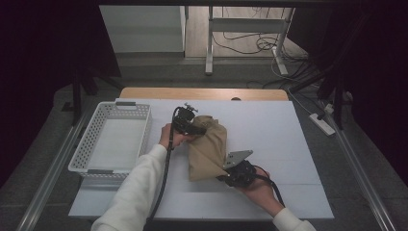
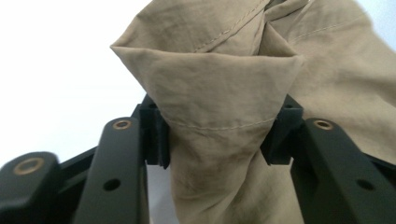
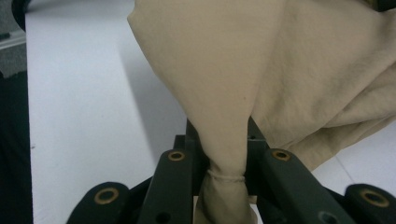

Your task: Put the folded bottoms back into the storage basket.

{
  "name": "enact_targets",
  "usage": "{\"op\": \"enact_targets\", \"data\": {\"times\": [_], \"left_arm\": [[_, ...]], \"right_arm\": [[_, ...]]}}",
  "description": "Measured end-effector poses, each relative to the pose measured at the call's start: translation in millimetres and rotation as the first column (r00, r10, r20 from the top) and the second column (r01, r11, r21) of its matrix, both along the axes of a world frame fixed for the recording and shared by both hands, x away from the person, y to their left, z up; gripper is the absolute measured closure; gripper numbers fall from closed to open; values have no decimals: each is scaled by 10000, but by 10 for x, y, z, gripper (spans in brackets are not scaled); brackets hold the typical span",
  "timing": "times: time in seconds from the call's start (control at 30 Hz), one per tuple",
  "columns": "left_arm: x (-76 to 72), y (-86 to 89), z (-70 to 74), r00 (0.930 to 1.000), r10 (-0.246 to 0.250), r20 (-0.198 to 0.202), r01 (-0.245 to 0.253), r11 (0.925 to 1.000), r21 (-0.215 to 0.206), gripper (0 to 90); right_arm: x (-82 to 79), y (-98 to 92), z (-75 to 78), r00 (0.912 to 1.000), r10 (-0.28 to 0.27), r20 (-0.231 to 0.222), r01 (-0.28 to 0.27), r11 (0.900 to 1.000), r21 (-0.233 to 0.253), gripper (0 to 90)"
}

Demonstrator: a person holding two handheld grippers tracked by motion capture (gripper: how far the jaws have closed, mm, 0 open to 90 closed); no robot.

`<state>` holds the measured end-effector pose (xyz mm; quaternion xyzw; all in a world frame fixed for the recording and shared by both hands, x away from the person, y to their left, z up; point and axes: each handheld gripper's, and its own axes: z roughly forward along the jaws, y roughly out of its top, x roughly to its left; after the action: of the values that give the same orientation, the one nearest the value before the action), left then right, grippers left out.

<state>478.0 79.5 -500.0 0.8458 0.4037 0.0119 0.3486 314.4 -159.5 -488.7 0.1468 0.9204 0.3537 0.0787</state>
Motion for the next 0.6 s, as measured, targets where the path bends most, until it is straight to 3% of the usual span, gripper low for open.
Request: {"op": "enact_targets", "data": {"times": [0.13,0.6], "left_arm": [[-31,-5,68,9996,-245,153,245,9997,-2,578],[-113,68,205,9990,-190,411,203,9993,-314,589]], "right_arm": [[-18,-15,68,10000,-15,54,14,9996,268,787],[-50,-48,196,9991,-49,422,18,9974,725,787]]}}
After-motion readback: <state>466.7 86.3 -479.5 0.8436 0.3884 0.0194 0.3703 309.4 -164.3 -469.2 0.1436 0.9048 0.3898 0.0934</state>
